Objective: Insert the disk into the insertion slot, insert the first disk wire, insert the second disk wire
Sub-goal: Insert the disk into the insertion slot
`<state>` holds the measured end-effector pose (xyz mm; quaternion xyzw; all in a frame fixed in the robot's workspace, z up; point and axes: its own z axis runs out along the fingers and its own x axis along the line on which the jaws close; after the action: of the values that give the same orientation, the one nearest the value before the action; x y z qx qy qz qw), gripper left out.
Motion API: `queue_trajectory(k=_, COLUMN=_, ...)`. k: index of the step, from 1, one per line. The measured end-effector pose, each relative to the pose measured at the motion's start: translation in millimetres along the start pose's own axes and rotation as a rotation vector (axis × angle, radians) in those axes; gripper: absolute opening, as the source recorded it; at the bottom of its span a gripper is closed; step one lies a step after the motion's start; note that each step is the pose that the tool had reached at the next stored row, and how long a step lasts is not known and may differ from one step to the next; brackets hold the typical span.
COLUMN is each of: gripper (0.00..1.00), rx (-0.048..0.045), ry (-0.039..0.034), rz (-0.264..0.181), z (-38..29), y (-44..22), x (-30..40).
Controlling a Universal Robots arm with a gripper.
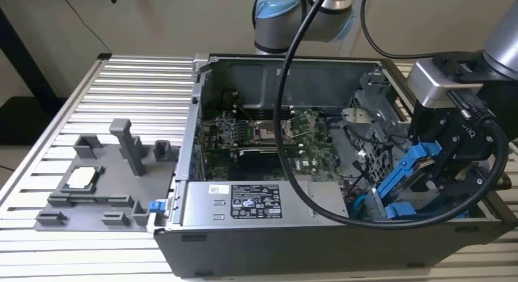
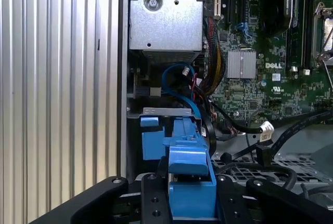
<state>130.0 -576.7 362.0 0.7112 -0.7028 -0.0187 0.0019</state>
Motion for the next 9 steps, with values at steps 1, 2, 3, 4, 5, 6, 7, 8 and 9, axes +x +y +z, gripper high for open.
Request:
queue_trajectory(k=1, gripper=0.34, rx=-0.0003, ry=0.0001, rz=0.0, z=0.0, y=0.0, x=0.0)
queue_trajectory(k=2, gripper=0.34, rx=-0.0004, ry=0.0002, rz=0.0, z=0.0, y=0.0, x=0.0)
queue_trajectory(k=3, gripper=0.41, rx=-0.0004, ry=0.0002, rz=0.0, z=0.0, y=0.1, x=0.0)
queue_trajectory(k=4, gripper=0.41, rx=-0.0003, ry=0.0003, rz=0.0, z=-0.1, y=0.1, x=0.0)
queue_trajectory(k=5, gripper=0.41, rx=-0.0002, ry=0.0003, rz=0.0, z=-0.1, y=0.1, x=0.0)
queue_trajectory(k=6, gripper=0.41, rx=-0.0001, ry=0.0002, rz=0.0, z=0.0, y=0.1, x=0.0)
queue_trajectory(k=7, gripper=0.41, rx=-0.0001, ry=0.0003, rz=0.0, z=-0.3, y=0.1, x=0.0)
queue_trajectory(k=8, gripper=0.41, rx=-0.0001, ry=0.0006, rz=0.0, z=-1.2, y=0.2, x=0.1)
queue_trajectory(k=9, gripper=0.41, rx=-0.0001, ry=0.0004, rz=0.0, z=-2.9, y=0.2, x=0.0)
